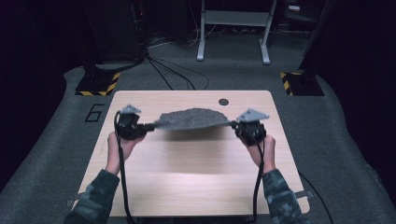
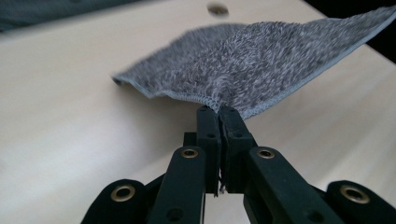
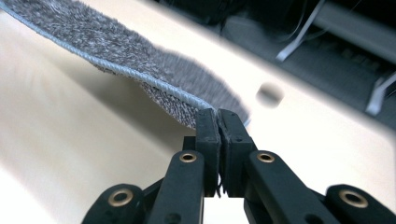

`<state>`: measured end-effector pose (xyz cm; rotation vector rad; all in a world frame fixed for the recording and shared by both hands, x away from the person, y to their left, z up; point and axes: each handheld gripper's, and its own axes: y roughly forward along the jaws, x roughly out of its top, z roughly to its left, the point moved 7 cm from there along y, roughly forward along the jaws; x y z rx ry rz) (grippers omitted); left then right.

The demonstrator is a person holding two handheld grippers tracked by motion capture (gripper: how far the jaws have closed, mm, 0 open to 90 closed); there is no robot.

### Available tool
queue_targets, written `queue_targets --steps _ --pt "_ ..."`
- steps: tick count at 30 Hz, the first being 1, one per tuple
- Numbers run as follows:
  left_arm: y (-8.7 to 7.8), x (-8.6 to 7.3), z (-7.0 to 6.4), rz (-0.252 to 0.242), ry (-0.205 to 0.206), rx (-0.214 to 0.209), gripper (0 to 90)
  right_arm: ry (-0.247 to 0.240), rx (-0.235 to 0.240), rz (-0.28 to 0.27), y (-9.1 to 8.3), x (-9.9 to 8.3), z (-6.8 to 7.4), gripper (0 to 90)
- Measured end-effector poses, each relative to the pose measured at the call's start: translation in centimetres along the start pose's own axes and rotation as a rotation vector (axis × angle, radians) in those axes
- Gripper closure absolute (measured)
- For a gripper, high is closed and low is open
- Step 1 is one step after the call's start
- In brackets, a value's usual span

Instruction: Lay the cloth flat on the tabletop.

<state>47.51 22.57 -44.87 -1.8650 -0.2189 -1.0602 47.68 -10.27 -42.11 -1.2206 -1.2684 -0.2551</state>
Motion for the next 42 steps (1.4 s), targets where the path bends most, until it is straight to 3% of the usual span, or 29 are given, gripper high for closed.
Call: queue_targets --steps 3,6,12,16,20,21,23,24,28,29,31,37,42 --pt "2.1 -4.5 -0.7 0.064 -0.042 -0.032 87.6 0.062 0.047 0.063 1.1 -4.7 1.7 87.2" --pt "3.4 -8.0 -1.3 0.113 -0.097 -0.064 87.2 0.089 0.082 0.122 1.7 -8.5 3.3 85.7" --pt "2.9 -10.9 -2.1 0.128 -0.131 -0.108 80.8 0.142 0.146 0.183 1.0 -12.6 5.1 75.6" --pt "1.5 -11.0 -1.8 0.121 -0.126 -0.098 60.0 0.190 0.150 0.164 -0.4 -12.9 4.3 58.9" --pt "0.6 -9.1 0.1 0.060 -0.163 0.009 38.7 0.233 0.125 0.136 -0.7 -11.9 2.8 42.7" --pt "0.7 -8.7 0.3 0.050 -0.167 0.012 33.4 0.247 0.126 0.139 -0.3 -11.4 2.5 37.9" --pt "1.3 -7.8 0.9 0.047 -0.150 0.065 28.8 0.246 0.111 0.140 0.5 -10.8 2.2 30.9" --pt "1.9 -7.5 1.0 0.045 -0.148 0.072 25.6 0.241 0.109 0.147 1.1 -10.6 2.2 26.9" --pt "4.0 -7.0 1.0 0.077 -0.082 0.112 18.4 0.216 0.075 0.184 3.5 -10.3 2.4 15.2" --pt "4.4 -7.0 1.1 0.097 -0.040 0.120 17.0 0.229 0.072 0.191 4.0 -10.3 2.5 15.0" --pt "5.2 -7.2 1.0 0.116 -0.010 0.142 15.3 0.246 0.054 0.220 5.1 -10.6 2.5 12.1" --pt "6.1 -8.0 1.2 0.143 0.030 0.208 14.5 0.265 0.013 0.262 6.5 -11.6 1.7 5.9" --pt "6.5 -8.8 1.4 0.161 0.036 0.222 14.0 0.248 -0.009 0.293 6.8 -12.4 1.8 4.5"
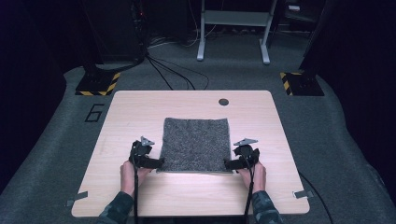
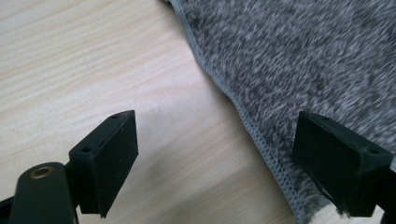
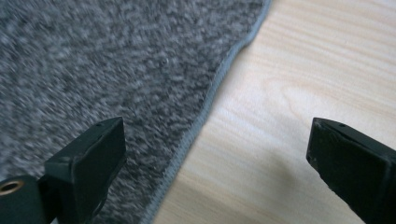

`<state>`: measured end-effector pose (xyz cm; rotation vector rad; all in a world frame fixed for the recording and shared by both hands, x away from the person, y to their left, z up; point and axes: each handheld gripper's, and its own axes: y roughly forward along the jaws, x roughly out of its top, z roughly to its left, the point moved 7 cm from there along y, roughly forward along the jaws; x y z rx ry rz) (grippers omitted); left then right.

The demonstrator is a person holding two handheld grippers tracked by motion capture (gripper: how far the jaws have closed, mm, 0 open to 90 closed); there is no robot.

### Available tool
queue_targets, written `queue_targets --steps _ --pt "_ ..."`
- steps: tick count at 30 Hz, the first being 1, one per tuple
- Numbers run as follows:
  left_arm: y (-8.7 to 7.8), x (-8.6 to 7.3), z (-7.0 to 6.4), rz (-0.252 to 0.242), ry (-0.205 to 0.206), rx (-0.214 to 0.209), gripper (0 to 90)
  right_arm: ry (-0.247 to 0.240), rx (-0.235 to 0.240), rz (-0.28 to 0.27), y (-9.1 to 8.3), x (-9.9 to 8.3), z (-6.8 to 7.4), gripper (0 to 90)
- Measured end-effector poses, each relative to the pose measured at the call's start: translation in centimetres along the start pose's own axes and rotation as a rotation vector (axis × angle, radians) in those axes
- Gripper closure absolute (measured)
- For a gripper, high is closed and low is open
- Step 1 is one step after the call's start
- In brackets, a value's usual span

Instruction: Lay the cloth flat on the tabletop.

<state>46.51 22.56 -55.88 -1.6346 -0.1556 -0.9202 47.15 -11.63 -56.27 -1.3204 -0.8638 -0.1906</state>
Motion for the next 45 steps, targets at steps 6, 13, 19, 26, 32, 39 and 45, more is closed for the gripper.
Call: queue_targets --steps 6,13,19,26,32,39,45 --pt "0.5 -1.0 -0.1 0.028 0.021 0.010 12.9 -0.013 -0.003 0.022 0.6 -0.9 0.1 3.2" --pt "0.1 -1.8 -0.4 0.016 0.009 0.008 12.0 -0.019 0.016 0.032 0.3 -1.5 0.0 1.0" --pt "-0.3 -2.3 -0.8 0.015 0.012 0.000 11.9 -0.023 0.020 0.022 0.0 -1.9 -0.1 1.0" --pt "-0.7 -3.0 -1.5 -0.002 0.017 -0.002 11.6 -0.027 0.019 0.020 -0.5 -2.5 -0.2 1.0" --pt "-1.2 -3.7 -2.1 -0.007 0.016 -0.010 11.6 -0.023 0.019 0.013 -1.1 -3.2 -0.1 1.0" --pt "-1.6 -4.1 -2.8 -0.002 0.024 -0.010 11.6 -0.030 0.020 0.009 -1.7 -3.9 -0.1 1.0" --pt "-1.8 -4.4 -3.1 -0.002 0.025 -0.012 11.7 -0.019 0.016 0.004 -2.1 -4.5 0.0 1.0"
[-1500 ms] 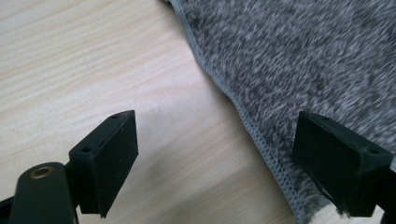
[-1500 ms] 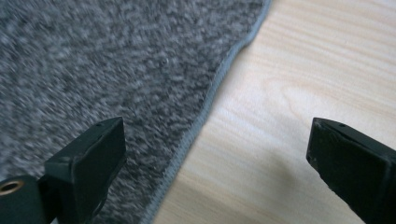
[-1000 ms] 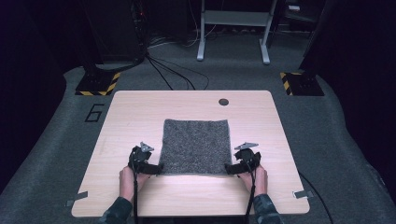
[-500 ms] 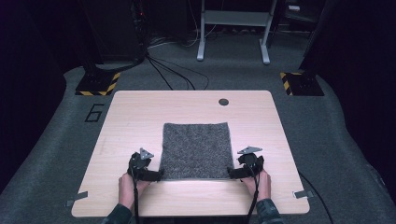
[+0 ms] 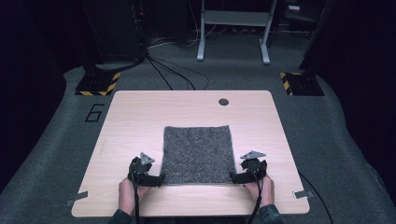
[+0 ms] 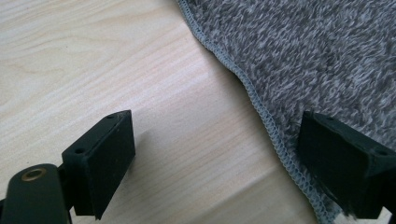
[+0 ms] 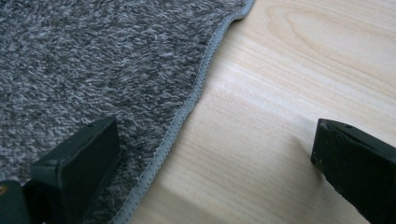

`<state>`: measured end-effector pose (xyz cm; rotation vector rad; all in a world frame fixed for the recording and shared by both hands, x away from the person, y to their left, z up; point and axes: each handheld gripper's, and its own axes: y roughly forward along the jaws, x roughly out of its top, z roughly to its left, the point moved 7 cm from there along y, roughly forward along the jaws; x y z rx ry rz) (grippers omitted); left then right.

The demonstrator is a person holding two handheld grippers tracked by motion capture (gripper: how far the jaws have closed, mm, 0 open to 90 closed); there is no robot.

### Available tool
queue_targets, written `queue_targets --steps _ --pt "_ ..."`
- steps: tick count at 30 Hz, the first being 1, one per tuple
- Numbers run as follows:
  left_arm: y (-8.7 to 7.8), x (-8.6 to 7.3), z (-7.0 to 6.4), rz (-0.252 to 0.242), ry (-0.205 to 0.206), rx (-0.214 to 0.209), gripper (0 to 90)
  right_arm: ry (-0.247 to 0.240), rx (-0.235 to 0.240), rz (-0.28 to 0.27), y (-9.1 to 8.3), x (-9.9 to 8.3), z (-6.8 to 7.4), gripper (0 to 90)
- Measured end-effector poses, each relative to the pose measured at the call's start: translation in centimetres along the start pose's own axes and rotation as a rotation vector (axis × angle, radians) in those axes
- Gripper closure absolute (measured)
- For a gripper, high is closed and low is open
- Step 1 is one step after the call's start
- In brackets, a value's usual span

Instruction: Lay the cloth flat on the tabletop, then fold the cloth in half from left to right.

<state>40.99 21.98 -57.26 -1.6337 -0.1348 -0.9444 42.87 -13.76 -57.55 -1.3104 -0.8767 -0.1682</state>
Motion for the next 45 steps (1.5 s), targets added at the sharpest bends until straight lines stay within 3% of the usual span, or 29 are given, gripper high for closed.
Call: queue_targets --steps 9,13,21,22,27,35,37,38,41,43,45 --pt "0.0 0.1 0.2 0.010 -0.009 -0.004 8.1 0.001 -0.001 0.002 -0.2 -0.2 0.0 0.3" --pt "-0.6 1.2 0.8 -0.019 -0.037 -0.023 7.0 0.015 0.011 -0.007 -0.5 0.2 0.2 0.8" --pt "-1.3 3.4 2.4 -0.040 -0.064 -0.052 6.3 -0.027 0.037 -0.044 -1.7 2.0 2.0 1.3" --pt "-1.4 3.5 2.6 -0.037 -0.049 -0.050 6.2 -0.043 0.053 -0.050 -1.9 2.6 2.8 1.6" --pt "-1.2 4.3 3.3 -0.044 -0.058 -0.044 6.0 -0.074 0.091 -0.067 -2.1 3.8 4.8 1.8" --pt "-0.1 6.5 4.8 -0.062 -0.093 -0.076 3.6 -0.153 0.163 -0.074 -1.7 5.4 8.7 1.4" --pt "0.3 6.9 5.1 -0.052 -0.086 -0.086 3.4 -0.177 0.182 -0.075 -1.5 5.8 9.7 1.2" --pt "0.6 7.2 5.1 -0.057 -0.108 -0.100 3.0 -0.196 0.187 -0.079 -1.3 6.0 10.2 1.2" --pt "1.2 7.9 5.6 -0.060 -0.098 -0.085 1.8 -0.216 0.209 -0.077 -0.9 6.5 11.7 0.4" --pt "1.7 8.4 5.8 -0.049 -0.121 -0.120 0.6 -0.223 0.228 -0.070 -0.6 6.8 13.0 0.0" --pt "2.2 8.9 5.9 -0.061 -0.142 -0.126 0.2 -0.231 0.243 -0.068 -0.4 7.0 14.0 0.0"
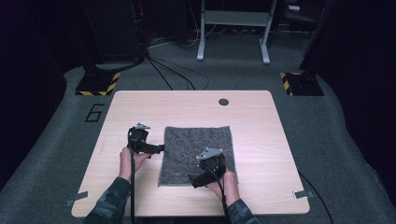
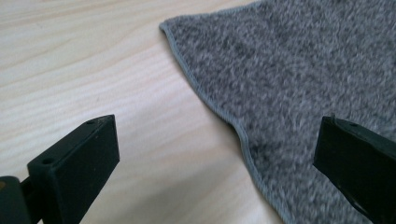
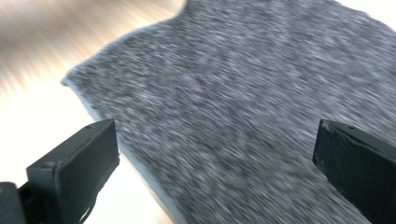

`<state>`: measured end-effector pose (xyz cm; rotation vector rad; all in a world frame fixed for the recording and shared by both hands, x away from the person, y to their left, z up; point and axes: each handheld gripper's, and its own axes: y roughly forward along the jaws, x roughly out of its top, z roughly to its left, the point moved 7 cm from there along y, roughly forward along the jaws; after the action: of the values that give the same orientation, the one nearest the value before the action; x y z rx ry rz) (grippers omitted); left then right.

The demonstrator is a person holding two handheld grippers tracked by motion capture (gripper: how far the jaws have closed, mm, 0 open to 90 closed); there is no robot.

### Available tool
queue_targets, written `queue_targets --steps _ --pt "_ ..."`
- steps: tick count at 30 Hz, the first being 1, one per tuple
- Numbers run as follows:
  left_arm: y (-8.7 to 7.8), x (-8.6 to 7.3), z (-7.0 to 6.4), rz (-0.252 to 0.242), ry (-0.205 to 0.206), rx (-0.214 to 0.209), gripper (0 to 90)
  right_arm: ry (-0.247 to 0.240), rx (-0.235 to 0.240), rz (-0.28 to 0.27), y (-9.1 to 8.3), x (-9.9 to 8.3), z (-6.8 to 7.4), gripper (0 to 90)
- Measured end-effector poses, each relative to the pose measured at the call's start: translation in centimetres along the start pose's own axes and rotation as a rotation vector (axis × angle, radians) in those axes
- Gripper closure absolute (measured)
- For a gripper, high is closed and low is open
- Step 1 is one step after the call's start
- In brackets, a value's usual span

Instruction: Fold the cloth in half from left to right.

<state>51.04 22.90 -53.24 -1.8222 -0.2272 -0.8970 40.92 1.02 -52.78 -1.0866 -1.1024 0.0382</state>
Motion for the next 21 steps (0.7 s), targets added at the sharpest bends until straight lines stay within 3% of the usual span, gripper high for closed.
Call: queue_targets --steps 1,4,12,14,21 --pt "0.2 0.2 0.2 0.016 0.017 -0.003 0.1 -0.003 0.006 -0.001 0.3 0.3 0.5 0.0" --pt "1.0 0.8 0.2 0.023 0.009 -0.013 0.1 -0.021 0.034 0.001 1.1 0.8 1.8 0.0" --pt "3.0 2.3 0.9 0.049 0.046 0.014 0.2 -0.075 0.084 0.005 3.1 2.2 4.8 0.2" --pt "3.5 2.7 1.0 0.054 0.034 0.012 0.9 -0.088 0.101 0.009 3.7 2.5 5.9 1.3" --pt "5.1 3.9 1.5 0.054 0.028 0.016 6.2 -0.153 0.130 0.028 5.7 3.1 8.7 14.8"
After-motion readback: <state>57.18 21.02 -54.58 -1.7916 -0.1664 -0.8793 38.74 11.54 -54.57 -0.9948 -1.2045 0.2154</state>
